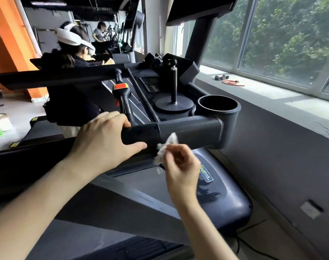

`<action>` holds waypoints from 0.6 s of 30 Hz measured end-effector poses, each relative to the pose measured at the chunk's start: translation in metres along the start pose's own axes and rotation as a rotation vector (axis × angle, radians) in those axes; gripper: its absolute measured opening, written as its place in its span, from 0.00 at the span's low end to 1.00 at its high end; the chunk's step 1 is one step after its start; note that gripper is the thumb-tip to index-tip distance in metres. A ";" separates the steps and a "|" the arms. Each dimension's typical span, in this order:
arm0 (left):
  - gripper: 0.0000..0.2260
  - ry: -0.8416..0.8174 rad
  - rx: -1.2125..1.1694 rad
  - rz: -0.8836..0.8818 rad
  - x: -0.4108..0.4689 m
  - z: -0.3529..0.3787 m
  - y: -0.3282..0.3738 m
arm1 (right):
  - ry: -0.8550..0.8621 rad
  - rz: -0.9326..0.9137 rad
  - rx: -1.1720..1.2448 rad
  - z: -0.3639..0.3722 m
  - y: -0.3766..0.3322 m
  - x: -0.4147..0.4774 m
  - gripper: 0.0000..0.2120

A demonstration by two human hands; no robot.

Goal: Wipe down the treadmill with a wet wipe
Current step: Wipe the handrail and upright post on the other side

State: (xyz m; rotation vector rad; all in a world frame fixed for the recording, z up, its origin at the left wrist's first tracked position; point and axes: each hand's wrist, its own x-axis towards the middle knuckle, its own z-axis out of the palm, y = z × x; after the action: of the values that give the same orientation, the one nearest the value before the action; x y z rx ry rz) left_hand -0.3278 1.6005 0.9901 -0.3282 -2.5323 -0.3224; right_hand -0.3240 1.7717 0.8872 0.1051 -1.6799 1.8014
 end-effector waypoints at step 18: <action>0.34 -0.084 -0.057 0.045 -0.019 -0.014 -0.023 | 0.058 -0.285 -0.802 -0.021 -0.046 0.079 0.06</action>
State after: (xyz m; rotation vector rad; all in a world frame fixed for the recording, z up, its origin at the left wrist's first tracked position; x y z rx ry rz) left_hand -0.3120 1.5716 0.9876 -0.4282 -2.5978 -0.3705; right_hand -0.3542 1.8204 0.9609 -0.0570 -2.0907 0.8302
